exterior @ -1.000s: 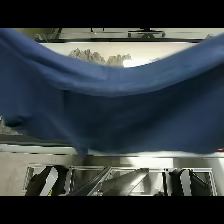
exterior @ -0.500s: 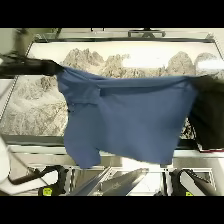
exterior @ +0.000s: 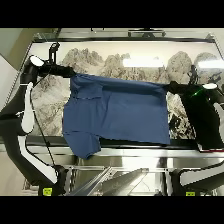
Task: Fold the shirts.
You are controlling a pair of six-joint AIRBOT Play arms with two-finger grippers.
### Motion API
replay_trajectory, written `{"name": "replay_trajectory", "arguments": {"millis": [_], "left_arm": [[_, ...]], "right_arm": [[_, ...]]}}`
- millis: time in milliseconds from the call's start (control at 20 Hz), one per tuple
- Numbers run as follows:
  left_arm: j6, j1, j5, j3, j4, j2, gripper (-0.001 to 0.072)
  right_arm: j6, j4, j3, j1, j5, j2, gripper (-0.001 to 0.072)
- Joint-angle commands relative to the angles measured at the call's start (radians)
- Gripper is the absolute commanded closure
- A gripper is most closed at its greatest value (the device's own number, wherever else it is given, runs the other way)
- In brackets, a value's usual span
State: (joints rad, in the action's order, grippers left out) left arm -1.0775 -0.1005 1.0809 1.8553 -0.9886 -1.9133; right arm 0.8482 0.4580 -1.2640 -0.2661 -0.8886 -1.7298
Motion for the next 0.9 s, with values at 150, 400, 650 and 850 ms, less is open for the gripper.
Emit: {"name": "replay_trajectory", "arguments": {"millis": [150,400,650,850], "left_arm": [[-0.209,0.011,0.315,0.198,-0.251,-0.063,0.0691],[-0.338,0.023,0.456,0.038,-0.251,-0.047,0.0692],[-0.436,0.057,0.555,-0.025,-0.251,-0.047,0.0692],[-0.466,0.073,0.552,-0.024,-0.251,-0.048,0.0660]], "right_arm": [[0.183,0.247,-0.157,0.004,-0.153,-0.044,0.0700],[0.193,0.339,-0.153,0.035,-0.212,-0.058,0.0700],[0.201,0.359,-0.153,0.037,-0.190,-0.061,0.0700],[0.202,0.359,-0.153,0.044,-0.189,-0.064,0.0600]]}}
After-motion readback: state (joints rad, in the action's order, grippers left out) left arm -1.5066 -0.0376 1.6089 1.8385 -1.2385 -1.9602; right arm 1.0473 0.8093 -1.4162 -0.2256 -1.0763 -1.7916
